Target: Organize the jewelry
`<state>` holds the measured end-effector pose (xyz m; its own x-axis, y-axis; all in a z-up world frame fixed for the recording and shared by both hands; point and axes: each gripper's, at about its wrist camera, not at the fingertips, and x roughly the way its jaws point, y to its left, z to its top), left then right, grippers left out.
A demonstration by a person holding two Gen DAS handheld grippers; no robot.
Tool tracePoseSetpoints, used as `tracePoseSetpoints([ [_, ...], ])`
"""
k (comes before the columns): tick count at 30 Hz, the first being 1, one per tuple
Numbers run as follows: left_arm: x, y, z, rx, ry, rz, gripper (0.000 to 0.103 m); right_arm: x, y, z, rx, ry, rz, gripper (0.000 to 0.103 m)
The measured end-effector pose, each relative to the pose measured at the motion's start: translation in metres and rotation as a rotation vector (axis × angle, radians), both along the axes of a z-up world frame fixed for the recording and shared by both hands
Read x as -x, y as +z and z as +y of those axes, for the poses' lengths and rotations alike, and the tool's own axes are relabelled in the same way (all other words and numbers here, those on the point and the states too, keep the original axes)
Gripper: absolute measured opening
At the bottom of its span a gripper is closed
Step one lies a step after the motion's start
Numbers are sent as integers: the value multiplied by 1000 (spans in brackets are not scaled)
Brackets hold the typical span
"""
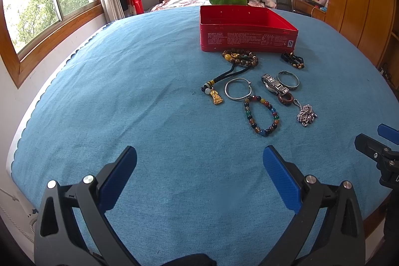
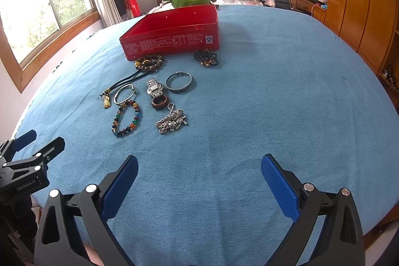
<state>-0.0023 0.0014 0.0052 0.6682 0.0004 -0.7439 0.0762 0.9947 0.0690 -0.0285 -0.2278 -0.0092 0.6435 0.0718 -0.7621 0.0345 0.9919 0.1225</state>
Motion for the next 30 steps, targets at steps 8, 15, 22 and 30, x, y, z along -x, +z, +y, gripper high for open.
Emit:
tracePoseSetpoints([
  [8, 0, 0, 0, 0, 0, 0, 100, 0, 0, 0, -1, 0, 1, 99],
  [15, 0, 0, 0, 0, 0, 0, 100, 0, 0, 0, -1, 0, 1, 99],
  [22, 1, 1, 4, 1, 0, 2, 100, 0, -1, 0, -2, 2, 1, 99],
  [30, -8, -7, 10, 60, -13, 12, 100, -9, -5, -4, 2, 4, 8, 99],
])
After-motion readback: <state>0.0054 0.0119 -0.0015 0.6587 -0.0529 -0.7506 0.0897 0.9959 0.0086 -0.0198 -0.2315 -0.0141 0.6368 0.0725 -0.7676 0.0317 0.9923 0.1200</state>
